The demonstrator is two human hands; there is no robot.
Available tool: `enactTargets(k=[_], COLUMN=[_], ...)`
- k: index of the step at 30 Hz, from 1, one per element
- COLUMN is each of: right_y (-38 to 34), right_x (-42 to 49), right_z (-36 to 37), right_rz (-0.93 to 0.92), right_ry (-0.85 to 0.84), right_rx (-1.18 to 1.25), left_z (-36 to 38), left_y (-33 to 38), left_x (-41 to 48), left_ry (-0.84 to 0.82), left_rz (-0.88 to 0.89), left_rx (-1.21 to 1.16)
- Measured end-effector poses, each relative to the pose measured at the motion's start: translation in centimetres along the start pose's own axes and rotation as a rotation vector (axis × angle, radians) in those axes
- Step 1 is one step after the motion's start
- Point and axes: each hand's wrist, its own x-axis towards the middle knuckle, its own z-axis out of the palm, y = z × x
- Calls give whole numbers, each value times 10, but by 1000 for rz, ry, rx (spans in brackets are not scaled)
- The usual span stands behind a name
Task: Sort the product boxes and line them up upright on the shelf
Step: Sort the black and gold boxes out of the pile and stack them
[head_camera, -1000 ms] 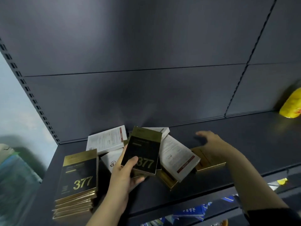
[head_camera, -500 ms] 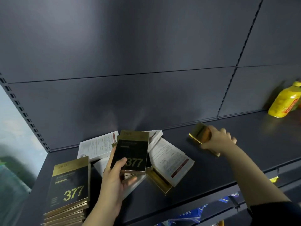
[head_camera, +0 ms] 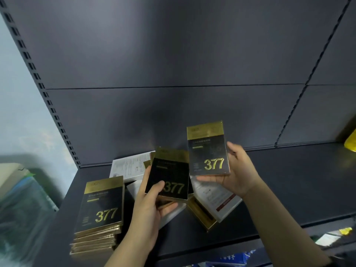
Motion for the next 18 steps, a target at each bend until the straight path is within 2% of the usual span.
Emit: enactTargets(k=[4,9,14,18], right_y=[9,27,72,86], right_x=[0,6,16,20], right_z=[7,20,44,63], right_rz=[-25,-71,72,6], right_ry=[-83,-2,-27,-35], right_rx=[-48,-86,-521,-810], left_z=[-4,-8,-12,-23], left_y=[9,18,26,32], left_x=[-7,-17,-24,-27], left_ry=[45,88,0,-70], left_rz=[64,116,70,7], left_rx=[43,73,96,122])
